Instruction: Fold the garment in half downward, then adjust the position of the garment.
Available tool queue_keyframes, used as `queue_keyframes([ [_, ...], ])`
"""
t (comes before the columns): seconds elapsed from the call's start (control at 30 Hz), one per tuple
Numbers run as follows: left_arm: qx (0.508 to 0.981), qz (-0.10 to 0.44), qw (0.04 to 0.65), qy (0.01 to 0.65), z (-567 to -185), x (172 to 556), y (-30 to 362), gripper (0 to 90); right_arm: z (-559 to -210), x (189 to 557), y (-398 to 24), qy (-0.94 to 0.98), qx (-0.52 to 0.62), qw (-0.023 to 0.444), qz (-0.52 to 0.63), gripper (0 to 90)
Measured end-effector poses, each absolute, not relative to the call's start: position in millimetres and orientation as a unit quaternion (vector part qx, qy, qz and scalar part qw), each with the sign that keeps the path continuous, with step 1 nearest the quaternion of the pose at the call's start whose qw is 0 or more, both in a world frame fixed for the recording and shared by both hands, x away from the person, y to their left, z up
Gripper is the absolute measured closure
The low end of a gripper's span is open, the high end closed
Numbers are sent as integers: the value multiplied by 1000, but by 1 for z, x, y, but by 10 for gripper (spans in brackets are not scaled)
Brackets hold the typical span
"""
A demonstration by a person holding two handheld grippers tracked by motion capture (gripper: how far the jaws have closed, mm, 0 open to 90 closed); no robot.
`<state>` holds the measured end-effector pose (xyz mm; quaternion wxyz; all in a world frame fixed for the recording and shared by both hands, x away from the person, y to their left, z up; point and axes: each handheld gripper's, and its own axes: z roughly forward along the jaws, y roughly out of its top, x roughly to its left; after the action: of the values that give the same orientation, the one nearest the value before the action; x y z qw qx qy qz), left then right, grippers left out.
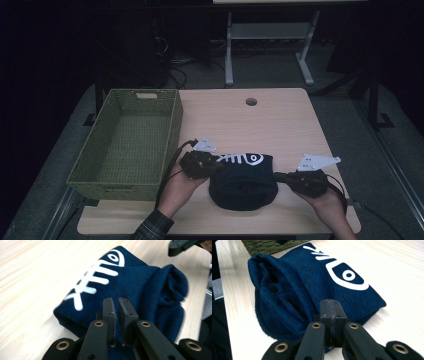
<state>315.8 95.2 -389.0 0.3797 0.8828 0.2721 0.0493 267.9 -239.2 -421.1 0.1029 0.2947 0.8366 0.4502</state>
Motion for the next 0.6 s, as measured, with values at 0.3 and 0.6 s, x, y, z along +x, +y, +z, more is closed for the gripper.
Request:
queue_keyframes([
  [0.3,879,66,370,294,-397,345,85,848,-426,277,-224,846,282,91,443,894],
  [0.6,889,65,343,295,-418,358,76,871,-437,270,-218,853,272,63,440,894],
])
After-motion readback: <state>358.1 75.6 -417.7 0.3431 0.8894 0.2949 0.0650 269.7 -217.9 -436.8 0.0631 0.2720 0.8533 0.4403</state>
